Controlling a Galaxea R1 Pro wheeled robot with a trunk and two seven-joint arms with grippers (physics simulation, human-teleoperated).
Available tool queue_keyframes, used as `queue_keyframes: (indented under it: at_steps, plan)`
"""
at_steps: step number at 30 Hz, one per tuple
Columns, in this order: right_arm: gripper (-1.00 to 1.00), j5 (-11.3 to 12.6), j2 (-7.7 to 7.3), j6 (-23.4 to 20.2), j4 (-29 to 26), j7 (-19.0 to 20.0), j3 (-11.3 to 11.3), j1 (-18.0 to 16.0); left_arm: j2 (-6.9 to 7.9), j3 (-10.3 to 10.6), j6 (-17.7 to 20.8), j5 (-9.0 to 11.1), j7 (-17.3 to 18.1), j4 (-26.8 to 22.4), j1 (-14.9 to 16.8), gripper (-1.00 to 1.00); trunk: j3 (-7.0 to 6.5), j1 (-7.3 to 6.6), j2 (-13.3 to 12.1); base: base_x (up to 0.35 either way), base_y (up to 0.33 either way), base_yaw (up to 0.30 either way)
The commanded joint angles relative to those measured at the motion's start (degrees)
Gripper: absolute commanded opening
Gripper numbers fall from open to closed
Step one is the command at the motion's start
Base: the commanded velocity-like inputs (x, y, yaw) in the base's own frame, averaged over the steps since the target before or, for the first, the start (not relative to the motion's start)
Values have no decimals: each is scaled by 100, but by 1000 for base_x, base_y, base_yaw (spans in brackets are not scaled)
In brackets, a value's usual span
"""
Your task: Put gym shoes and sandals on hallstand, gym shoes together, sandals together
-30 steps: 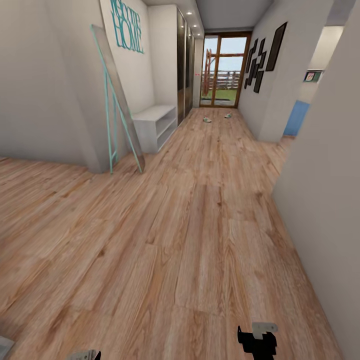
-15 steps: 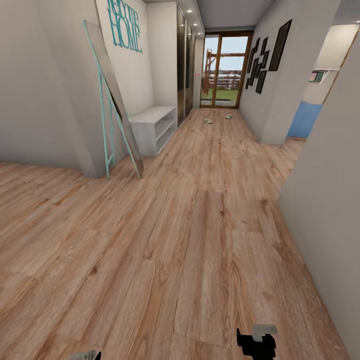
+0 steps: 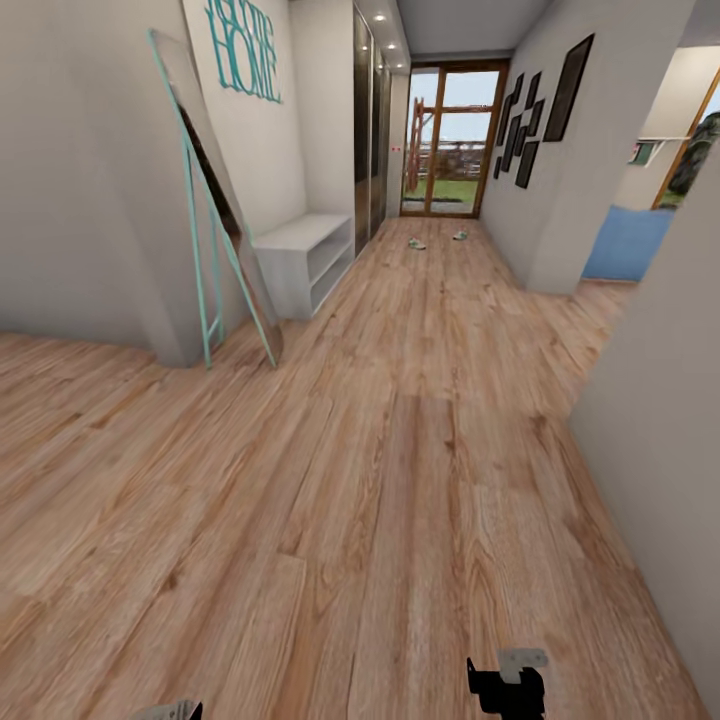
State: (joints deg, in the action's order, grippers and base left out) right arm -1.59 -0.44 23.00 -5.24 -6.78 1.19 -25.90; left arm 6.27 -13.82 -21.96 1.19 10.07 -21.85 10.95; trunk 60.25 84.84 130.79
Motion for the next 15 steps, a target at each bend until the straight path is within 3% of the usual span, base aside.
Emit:
queue_keyframes:
  at_steps: [1, 15]
  plan:
    - [100, -20, 0, 12, 5, -27, 13, -3, -3, -42, -8, 9, 56, 5, 4, 100, 5, 2, 1, 338, 0, 0]
    - [100, -26, 0, 11, 10, -33, 13, -3, -3, -44, -4, 12, 56, 5, 4, 100, 5, 2, 1, 338, 0, -17]
